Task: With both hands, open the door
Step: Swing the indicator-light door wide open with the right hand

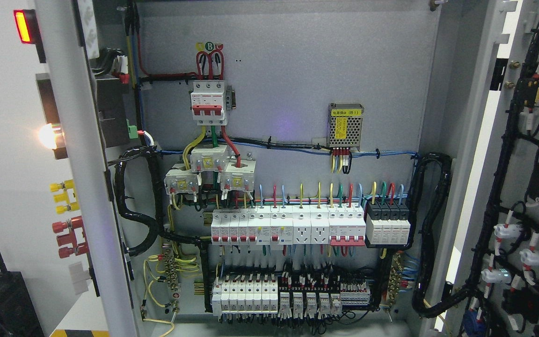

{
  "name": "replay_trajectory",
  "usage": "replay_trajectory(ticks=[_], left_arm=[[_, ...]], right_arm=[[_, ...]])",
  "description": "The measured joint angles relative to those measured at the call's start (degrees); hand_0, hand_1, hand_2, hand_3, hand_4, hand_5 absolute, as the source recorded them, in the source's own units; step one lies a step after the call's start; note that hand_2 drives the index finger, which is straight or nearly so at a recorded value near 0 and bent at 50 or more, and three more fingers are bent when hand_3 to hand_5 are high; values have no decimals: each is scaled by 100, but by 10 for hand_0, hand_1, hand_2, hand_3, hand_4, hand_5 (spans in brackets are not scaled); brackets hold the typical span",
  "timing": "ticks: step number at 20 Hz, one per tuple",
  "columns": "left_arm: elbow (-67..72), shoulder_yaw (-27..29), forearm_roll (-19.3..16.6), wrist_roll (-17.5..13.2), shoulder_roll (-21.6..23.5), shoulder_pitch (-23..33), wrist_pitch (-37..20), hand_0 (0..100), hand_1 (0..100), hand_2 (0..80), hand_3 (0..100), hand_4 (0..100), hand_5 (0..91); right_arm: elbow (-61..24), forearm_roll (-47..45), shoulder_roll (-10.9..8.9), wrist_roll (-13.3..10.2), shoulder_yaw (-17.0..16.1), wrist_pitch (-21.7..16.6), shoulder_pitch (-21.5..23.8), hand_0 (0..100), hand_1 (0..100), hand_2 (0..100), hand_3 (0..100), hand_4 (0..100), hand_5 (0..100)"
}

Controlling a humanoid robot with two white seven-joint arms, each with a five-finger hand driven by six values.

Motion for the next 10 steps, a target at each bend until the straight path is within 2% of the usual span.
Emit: replay_trajectory(ticks=[10], left_arm=[[0, 0, 0, 0, 0, 0, 0, 0, 0, 0, 0, 0, 0]], right_arm=[[-23, 9, 0, -166, 147, 9, -31, 382, 0, 0, 0, 0, 0]])
